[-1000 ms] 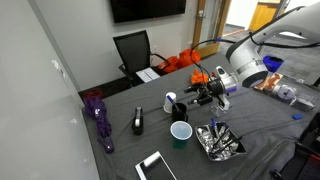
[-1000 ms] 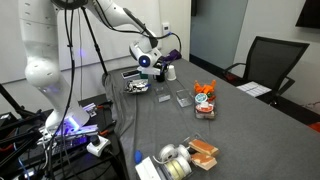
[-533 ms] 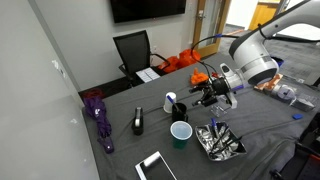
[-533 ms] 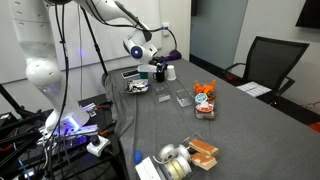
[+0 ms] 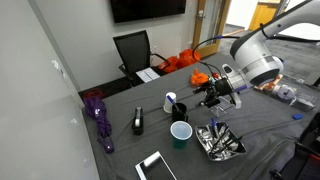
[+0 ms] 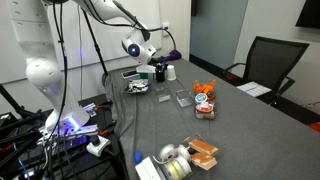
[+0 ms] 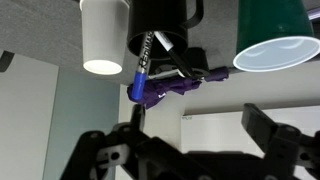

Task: Put the marker into the black cup

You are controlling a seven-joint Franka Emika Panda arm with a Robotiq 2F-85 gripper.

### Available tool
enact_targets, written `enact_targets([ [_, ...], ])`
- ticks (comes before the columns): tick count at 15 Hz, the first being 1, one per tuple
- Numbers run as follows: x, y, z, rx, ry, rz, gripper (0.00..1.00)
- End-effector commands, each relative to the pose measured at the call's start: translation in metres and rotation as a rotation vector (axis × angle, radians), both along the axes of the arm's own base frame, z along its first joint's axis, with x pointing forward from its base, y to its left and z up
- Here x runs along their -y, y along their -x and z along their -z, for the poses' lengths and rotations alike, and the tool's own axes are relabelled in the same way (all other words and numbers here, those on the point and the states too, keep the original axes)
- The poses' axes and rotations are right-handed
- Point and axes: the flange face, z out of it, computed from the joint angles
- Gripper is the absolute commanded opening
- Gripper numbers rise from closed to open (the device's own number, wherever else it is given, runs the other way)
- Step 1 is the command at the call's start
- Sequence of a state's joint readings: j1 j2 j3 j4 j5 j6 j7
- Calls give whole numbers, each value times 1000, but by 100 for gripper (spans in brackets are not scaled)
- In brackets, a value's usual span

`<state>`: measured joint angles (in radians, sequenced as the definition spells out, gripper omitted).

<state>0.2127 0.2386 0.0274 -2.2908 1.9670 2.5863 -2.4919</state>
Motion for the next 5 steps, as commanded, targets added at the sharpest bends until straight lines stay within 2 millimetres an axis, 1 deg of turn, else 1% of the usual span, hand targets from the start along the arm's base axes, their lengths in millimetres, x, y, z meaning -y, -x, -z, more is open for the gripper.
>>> enact_targets([
  [1, 1, 10, -7, -16, 56, 15, 100],
  [5, 0, 11, -6, -29, 87, 33, 100],
])
